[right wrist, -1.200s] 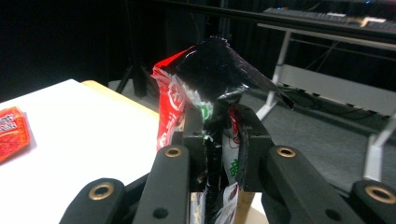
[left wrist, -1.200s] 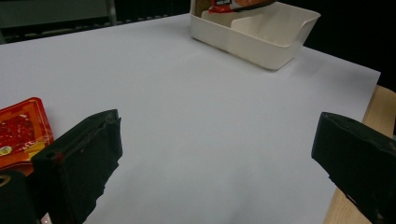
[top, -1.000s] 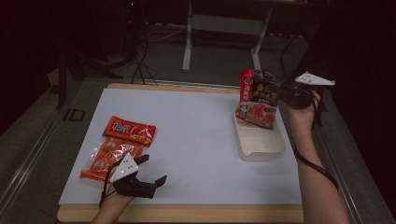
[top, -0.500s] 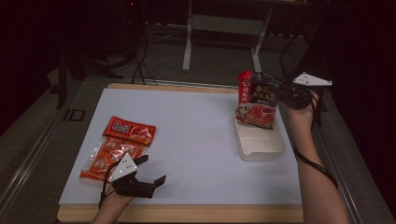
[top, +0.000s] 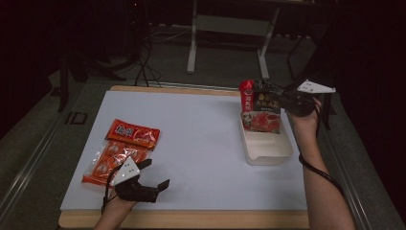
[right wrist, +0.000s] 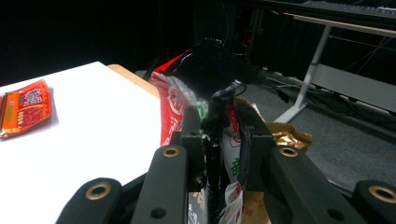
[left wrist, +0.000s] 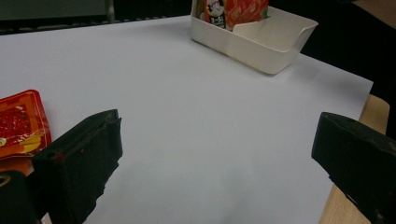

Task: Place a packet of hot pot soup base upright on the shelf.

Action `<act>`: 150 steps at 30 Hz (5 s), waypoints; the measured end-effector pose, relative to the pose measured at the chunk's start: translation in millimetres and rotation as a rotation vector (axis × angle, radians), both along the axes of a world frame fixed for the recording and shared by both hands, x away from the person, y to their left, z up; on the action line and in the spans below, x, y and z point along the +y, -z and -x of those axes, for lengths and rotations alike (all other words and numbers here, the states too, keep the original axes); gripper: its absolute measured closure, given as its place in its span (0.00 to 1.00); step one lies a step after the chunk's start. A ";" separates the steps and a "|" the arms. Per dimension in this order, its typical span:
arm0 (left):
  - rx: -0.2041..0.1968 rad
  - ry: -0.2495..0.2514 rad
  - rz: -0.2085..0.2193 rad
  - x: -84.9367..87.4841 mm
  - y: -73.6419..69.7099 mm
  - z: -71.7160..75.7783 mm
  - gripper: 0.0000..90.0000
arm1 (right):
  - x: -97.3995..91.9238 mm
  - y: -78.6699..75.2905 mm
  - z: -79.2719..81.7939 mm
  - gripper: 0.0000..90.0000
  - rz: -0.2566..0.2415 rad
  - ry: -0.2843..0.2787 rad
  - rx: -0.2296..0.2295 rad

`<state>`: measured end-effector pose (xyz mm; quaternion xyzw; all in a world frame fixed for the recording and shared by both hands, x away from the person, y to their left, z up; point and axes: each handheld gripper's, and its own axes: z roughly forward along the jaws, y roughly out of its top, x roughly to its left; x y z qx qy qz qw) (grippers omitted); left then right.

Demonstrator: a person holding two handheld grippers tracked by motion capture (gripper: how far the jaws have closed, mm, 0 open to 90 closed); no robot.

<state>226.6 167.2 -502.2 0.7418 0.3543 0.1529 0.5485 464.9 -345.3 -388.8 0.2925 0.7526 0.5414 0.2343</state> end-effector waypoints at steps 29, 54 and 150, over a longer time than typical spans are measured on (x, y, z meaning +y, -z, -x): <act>0.019 0.028 0.008 -2.0 -3.0 0.4 0.04 | -15.0 -1.3 31.7 0.46 -0.088 0.073 0.087; 0.072 -0.010 -0.037 16.4 -18.0 5.0 0.08 | 8.5 -9.5 121.5 0.15 -0.134 0.036 0.026; 0.353 -0.475 -0.342 85.9 14.3 -51.2 1.00 | 43.9 43.6 188.7 0.18 -0.147 -0.250 0.108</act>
